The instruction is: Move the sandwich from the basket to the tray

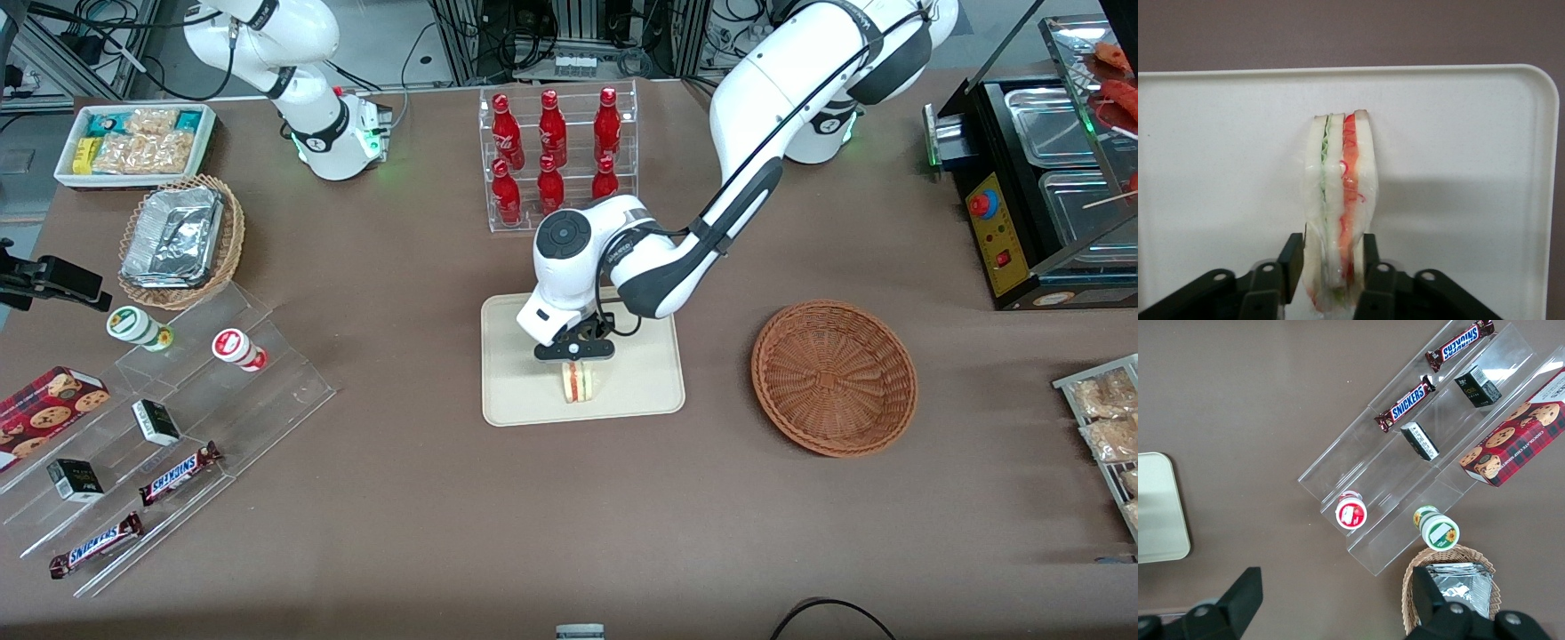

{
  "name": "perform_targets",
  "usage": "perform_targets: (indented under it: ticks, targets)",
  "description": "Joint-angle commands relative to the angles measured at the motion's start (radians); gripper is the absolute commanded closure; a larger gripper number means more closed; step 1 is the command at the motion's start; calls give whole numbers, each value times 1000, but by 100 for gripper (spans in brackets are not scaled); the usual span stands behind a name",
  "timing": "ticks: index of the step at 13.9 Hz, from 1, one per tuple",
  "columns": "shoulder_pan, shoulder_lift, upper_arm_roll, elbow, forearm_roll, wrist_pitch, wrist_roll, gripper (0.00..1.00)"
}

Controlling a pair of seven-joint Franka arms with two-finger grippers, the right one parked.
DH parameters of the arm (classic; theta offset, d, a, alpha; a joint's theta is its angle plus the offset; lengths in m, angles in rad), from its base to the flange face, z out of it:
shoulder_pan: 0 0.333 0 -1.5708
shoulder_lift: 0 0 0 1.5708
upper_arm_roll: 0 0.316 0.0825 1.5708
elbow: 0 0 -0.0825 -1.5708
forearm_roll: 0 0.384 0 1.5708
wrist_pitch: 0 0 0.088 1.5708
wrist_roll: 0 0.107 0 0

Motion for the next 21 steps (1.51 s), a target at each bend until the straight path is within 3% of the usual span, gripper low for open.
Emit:
perform_targets:
  ticks: [1,6,9,13,19,21]
  targets:
    - [-10,-15,9,25,13,-11,-12,0]
    - [8,-219,9,20,-5,-158,-15,0]
    - [105,-372,9,22,-112,-245,-23,0]
    - [223,-488,1,26,-123,-379,-17,0]
    - [364,-591,12,26,-213,-502,248,0]
    - [370,-627,95,26,-273,-532,389,0]
